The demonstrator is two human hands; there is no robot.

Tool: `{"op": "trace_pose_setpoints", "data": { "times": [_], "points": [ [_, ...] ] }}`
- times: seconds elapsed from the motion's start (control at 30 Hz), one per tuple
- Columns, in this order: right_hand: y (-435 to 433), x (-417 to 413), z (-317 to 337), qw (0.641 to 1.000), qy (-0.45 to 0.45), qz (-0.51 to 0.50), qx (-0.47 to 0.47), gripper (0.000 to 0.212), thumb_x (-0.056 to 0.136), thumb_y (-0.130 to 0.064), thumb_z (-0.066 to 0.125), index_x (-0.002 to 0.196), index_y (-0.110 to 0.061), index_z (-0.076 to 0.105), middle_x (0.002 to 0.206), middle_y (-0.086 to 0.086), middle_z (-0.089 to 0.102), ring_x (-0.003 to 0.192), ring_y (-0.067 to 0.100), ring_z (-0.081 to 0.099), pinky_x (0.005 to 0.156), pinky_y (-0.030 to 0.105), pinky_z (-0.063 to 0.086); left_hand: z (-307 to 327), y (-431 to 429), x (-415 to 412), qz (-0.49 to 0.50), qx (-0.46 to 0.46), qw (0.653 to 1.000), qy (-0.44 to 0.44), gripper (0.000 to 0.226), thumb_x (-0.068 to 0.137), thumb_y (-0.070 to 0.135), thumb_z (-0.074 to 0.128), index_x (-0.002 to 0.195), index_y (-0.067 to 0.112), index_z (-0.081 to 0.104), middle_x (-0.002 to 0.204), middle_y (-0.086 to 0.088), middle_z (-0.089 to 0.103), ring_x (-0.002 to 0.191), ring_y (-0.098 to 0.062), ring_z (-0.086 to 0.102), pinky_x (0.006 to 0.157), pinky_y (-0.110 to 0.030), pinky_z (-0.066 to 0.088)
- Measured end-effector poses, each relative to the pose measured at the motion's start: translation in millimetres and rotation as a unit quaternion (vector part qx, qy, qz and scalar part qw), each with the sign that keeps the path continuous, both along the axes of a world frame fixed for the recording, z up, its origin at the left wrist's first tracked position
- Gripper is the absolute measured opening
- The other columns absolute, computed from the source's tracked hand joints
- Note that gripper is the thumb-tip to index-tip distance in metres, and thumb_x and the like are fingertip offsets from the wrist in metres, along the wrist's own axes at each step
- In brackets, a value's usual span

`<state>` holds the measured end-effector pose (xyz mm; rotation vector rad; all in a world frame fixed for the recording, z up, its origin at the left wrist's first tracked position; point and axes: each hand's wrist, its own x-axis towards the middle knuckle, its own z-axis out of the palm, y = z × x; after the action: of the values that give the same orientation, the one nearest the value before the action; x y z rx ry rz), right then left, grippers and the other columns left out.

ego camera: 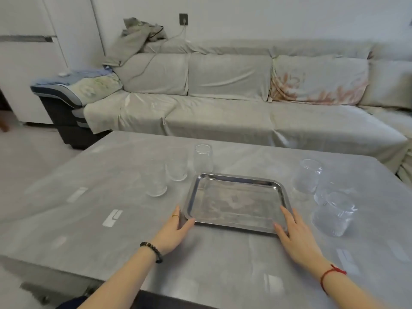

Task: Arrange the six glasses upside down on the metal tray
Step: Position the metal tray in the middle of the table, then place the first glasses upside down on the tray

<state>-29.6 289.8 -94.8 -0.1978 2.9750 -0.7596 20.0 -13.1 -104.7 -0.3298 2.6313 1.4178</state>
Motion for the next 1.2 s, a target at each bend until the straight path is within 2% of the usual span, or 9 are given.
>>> {"op": "trace_pose_setpoints", "data": {
  "times": [0.23, 0.4, 0.57, 0.63, 0.7, 0.77, 0.83, 1.0, 1.2],
  "points": [
    [-65.5, 26.8, 54.5, 0.988, 0.059, 0.129, -0.059, 0.061, 0.091, -0.039, 0.043, 0.143, -0.022, 0.015, 0.156, 0.003, 0.013, 0.143, 0.015, 0.006, 0.114, 0.028, 0.009, 43.4, -35.2, 35.2, 0.010, -0.008, 0.999, 0.031, 0.077, 0.090, 0.044, 0.041, 0.143, 0.014, -0.005, 0.156, -0.001, -0.001, 0.142, -0.013, 0.004, 0.113, -0.027, 0.008],
    [-137.9, 22.7, 79.4, 0.969, 0.075, 0.216, -0.092, 0.063, 0.090, -0.036, 0.048, 0.143, -0.021, 0.017, 0.154, 0.001, 0.020, 0.142, 0.014, 0.015, 0.114, 0.029, 0.016, 70.3, -55.4, 30.5, 0.028, -0.032, 0.995, 0.093, 0.076, 0.089, 0.042, 0.043, 0.143, 0.014, -0.003, 0.156, -0.001, 0.000, 0.142, -0.014, 0.002, 0.114, -0.029, 0.008],
    [-203.8, -1.2, 75.2, 0.956, 0.044, 0.258, -0.133, 0.068, 0.087, -0.034, 0.054, 0.142, -0.022, 0.016, 0.153, -0.002, 0.021, 0.139, 0.012, 0.020, 0.105, 0.016, 0.014, 69.0, -83.2, 6.0, 0.101, 0.016, 0.989, 0.111, 0.079, 0.086, 0.037, 0.052, 0.143, 0.011, 0.003, 0.155, -0.003, 0.009, 0.141, -0.015, 0.010, 0.109, -0.024, 0.013],
    [-225.2, -15.1, 62.5, 0.955, 0.021, 0.258, -0.145, 0.071, 0.086, -0.033, 0.056, 0.143, -0.020, 0.014, 0.154, -0.002, 0.019, 0.140, 0.012, 0.019, 0.108, 0.020, 0.014, 62.1, -94.5, -8.7, 0.124, 0.047, 0.987, 0.096, 0.081, 0.085, 0.033, 0.056, 0.143, 0.010, 0.003, 0.152, 0.001, 0.014, 0.141, -0.016, 0.013, 0.108, -0.021, 0.017],
    [-244.9, -29.3, 48.4, 0.954, -0.008, 0.247, -0.167, 0.074, 0.084, -0.032, 0.059, 0.143, -0.019, 0.015, 0.152, -0.004, 0.022, 0.139, 0.012, 0.020, 0.108, 0.020, 0.016, 53.0, -103.5, -24.3, 0.131, 0.065, 0.984, 0.102, 0.074, 0.083, 0.026, 0.060, 0.140, 0.010, 0.015, 0.131, 0.012, 0.032, 0.132, -0.013, 0.030, 0.088, -0.004, 0.024],
    [-264.9, -43.4, 34.9, 0.949, -0.031, 0.237, -0.205, 0.074, 0.082, -0.031, 0.062, 0.141, -0.018, 0.020, 0.139, -0.010, 0.033, 0.128, 0.006, 0.031, 0.099, 0.011, 0.019, 41.0, -110.7, -41.4, 0.136, 0.084, 0.980, 0.118, 0.064, 0.081, 0.019, 0.063, 0.132, 0.015, 0.025, 0.108, 0.022, 0.038, 0.104, 0.003, 0.046, 0.066, 0.004, 0.030],
    [-284.7, -57.3, 20.9, 0.941, -0.046, 0.221, -0.252, 0.071, 0.079, -0.027, 0.066, 0.137, -0.022, 0.026, 0.122, -0.015, 0.038, 0.113, 0.001, 0.036, 0.092, 0.011, 0.026, 27.0, -115.4, -58.6, 0.145, 0.122, 0.974, 0.127, 0.056, 0.079, 0.014, 0.066, 0.122, 0.022, 0.030, 0.095, 0.031, 0.035, 0.078, 0.024, 0.044, 0.057, 0.008, 0.033],
    [-317.1, -83.2, -20.1, 0.918, -0.090, 0.173, -0.347, 0.068, 0.068, -0.010, 0.067, 0.119, -0.040, 0.034, 0.106, -0.015, 0.057, 0.105, 0.009, 0.057, 0.091, 0.034, 0.051, -8.2, -123.1, -92.3, 0.183, 0.180, 0.954, 0.156, 0.059, 0.068, 0.017, 0.077, 0.105, 0.035, 0.034, 0.097, 0.025, 0.050, 0.080, 0.020, 0.054, 0.062, 0.000, 0.044],
    [-329.4, -92.4, -35.0, 0.915, -0.050, 0.142, -0.374, 0.053, 0.059, -0.014, 0.070, 0.093, -0.045, 0.044, 0.085, -0.020, 0.064, 0.078, -0.014, 0.060, 0.062, 0.003, 0.044, -26.0, -127.0, -103.2, 0.220, 0.138, 0.948, 0.186, 0.072, 0.051, 0.026, 0.086, 0.106, 0.035, 0.040, 0.098, 0.025, 0.055, 0.082, 0.022, 0.054, 0.065, 0.003, 0.042]
  ]
}}
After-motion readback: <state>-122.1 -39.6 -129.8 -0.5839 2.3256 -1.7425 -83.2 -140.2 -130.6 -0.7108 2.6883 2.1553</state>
